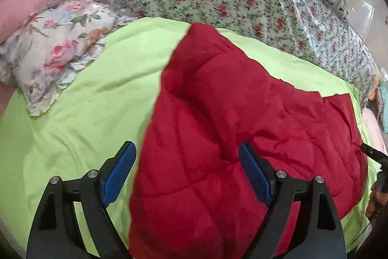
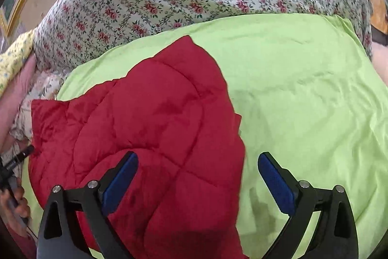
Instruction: Fold large clothes
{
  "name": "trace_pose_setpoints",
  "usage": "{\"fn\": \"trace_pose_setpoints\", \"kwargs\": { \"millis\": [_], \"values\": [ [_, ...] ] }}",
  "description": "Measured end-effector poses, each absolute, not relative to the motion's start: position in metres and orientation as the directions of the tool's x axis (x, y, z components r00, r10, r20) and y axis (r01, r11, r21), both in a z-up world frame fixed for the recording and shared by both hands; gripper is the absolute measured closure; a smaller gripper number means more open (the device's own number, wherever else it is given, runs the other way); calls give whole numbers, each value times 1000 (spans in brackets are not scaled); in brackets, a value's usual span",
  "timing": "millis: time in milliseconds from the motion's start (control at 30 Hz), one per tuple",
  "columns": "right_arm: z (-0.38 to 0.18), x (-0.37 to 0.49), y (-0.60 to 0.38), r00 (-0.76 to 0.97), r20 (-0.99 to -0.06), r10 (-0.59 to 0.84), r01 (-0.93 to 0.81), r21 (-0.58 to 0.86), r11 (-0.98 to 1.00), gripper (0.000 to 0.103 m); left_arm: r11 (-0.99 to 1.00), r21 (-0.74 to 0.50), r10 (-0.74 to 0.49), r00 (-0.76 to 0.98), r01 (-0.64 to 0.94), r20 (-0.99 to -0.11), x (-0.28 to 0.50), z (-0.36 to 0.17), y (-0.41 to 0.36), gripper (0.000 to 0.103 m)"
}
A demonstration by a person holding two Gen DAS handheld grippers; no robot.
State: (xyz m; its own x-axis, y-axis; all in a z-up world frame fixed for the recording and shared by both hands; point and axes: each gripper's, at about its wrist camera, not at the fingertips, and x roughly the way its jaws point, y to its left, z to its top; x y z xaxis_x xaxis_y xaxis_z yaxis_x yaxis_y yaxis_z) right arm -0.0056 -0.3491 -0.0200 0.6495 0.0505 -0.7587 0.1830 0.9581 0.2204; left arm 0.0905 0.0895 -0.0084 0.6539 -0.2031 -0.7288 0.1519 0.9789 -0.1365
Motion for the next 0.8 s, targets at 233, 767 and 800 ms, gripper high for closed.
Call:
{"fn": "trace_pose_setpoints", "kwargs": {
  "millis": [233, 767, 800],
  "values": [
    [-27, 15, -342, 622, -780, 73, 163, 220, 962, 3, 973, -124, -220, 619, 194, -754, 103, -17, 68, 17],
    [-7, 11, -330, 696, -711, 97, 98, 227, 969, 86, 952, -158, -296, 648, 264, -702, 106, 11, 63, 89],
    [-2, 12, -332, 708, -699, 101, 98, 239, 966, 86, 950, -163, -302, 653, 266, -695, 108, 14, 63, 89]
  ]
}}
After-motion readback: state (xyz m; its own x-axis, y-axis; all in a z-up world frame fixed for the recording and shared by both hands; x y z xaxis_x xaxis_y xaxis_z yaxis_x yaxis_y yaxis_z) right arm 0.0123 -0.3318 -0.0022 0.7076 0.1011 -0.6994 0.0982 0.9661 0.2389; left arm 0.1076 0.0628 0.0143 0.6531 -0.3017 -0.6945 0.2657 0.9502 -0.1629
